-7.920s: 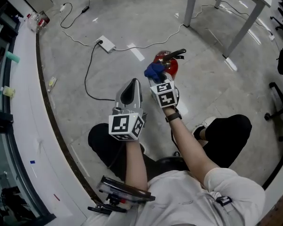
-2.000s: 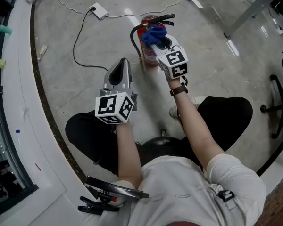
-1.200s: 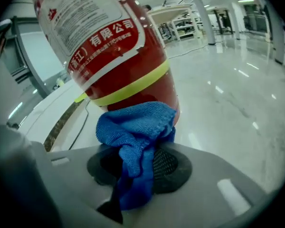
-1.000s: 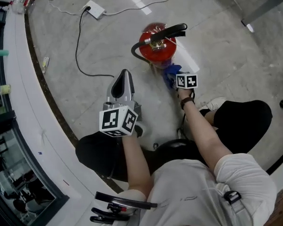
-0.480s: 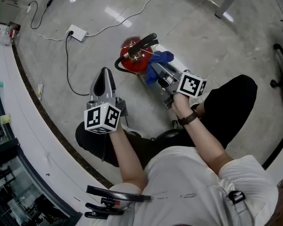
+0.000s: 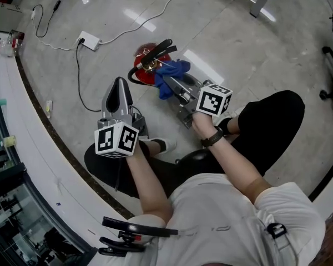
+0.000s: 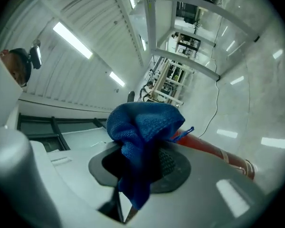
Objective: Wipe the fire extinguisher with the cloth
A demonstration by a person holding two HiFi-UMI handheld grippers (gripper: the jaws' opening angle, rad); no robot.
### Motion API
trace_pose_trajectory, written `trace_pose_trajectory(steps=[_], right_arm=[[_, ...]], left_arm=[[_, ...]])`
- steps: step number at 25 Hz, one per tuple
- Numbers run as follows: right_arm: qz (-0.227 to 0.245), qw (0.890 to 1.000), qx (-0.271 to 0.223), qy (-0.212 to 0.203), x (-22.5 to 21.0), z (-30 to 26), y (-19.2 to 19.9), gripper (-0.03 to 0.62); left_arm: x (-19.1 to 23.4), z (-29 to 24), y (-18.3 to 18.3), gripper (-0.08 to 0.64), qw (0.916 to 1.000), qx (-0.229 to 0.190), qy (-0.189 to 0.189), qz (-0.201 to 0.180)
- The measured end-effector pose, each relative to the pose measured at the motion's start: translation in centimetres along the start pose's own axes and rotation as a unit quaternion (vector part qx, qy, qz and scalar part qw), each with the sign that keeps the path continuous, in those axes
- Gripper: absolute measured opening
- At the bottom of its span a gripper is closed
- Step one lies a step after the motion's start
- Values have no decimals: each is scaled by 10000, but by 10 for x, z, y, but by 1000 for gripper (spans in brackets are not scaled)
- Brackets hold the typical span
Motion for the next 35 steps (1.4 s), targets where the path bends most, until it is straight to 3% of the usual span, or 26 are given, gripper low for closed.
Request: trace_pose_trajectory(steps=[3,5,10,12,16,20,23,26,29,31,33,35], right_arm=[[209,9995,-224,107,-8,6,0,110],[91,9987,-261,420,-28,13,7,110],[-900,9856,-88,1427,-137,26,70,112],[-1330,9717,240,1937,-194,38,112,114],[-1918,9312,1033,2924,-293,62,190,114],[-1701,9109,1992,3188,-322,58,214,117],[-1568,9141,2281,2965,-310,52,196,112],[-1330,9358,2241,2373,-275,48,145,114],[-996,9699,1541,1601,-212,39,68,114],[-855,9855,1066,1009,-162,32,16,114],[-664,9940,832,251,-110,19,-28,114],[-342,9952,821,-397,-66,3,-60,114]], left_arm=[[-3,2,8,-2,10000,41,-3,6],[-3,4,13,-2,10000,46,-28,51],[-1,10,32,-2,9994,60,-147,311],[-1,14,41,-2,9990,193,-178,372],[1,19,43,-2,9986,387,-267,254],[12,16,30,-2,9988,381,-299,65],[24,12,14,-2,9991,267,-342,-28],[29,5,2,-2,9996,124,-269,-37],[31,-5,-2,-2,9999,67,-125,-40],[30,-13,-4,-2,10000,33,-40,-21],[26,-19,-5,-2,10000,-3,45,-13],[22,-24,-4,-2,9999,-23,113,-3]])
Point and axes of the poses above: the fingertips, and each gripper's own axes: z backward along the fingers, x to its left, y out of its underside, the point moved 6 cm from there along z, backward along the fingers, and after that the axes turned 3 degrees about z, right-handed, at the moved point
